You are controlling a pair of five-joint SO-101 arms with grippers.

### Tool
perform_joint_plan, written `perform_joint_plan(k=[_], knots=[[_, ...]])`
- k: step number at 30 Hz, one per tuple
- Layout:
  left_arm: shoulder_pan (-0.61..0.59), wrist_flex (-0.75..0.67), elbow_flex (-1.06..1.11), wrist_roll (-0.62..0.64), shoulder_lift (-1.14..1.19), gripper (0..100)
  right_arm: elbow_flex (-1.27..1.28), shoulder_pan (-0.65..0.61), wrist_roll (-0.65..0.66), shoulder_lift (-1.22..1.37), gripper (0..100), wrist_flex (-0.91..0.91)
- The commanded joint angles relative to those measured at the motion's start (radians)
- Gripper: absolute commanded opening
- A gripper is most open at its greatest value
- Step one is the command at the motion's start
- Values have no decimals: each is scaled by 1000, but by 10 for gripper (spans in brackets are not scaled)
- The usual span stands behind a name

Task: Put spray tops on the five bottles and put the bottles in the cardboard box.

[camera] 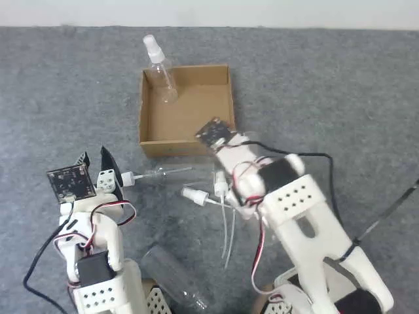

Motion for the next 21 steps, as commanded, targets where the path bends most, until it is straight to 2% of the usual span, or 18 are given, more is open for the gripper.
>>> perform_joint_plan(k=[1, 6, 12, 21], knots=[[-5, -34, -8, -9, -23, 119, -14, 119, 100, -42, 129, 5], [-5, -34, -8, -9, -23, 119, -12, 245, 192, -41, 129, 2], [-5, -34, -8, -9, -23, 119, -14, 338, 318, 5, 129, -5], [-3, -34, -8, -9, -23, 119, -48, 381, 252, 280, 133, -59]])
